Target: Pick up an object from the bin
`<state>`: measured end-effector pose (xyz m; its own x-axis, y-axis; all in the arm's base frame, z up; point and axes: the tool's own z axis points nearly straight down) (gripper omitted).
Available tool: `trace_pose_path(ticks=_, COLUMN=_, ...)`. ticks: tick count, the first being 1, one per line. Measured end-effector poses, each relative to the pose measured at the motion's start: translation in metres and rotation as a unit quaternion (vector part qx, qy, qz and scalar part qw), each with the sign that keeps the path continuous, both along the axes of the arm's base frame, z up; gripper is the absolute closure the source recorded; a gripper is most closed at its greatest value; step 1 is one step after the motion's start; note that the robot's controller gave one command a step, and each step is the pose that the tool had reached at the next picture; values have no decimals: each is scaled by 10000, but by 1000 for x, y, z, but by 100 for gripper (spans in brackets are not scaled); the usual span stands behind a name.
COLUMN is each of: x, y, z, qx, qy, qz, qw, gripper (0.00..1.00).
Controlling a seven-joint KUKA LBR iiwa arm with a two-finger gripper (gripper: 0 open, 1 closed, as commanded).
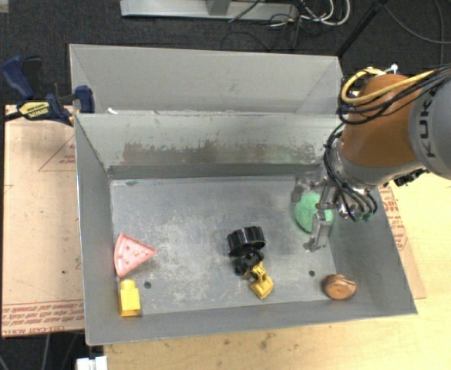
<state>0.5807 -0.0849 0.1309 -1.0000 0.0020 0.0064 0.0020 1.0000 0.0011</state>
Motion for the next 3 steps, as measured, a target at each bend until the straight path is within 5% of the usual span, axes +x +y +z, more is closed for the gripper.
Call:
trace_pose_path(ticks=1, x=2, y=0, z=5, qx=-5, qy=-39, qz=10, qw=10000, gripper=0)
trace_pose_path(ticks=2, x=8, y=-39, z=-36, qx=-3, qy=-57, qz=483, qw=9988, gripper=0)
trace_pose_path(ticks=3, x=14, y=-60, z=-30, qx=1, qy=-46, qz=916, qw=9958, gripper=0)
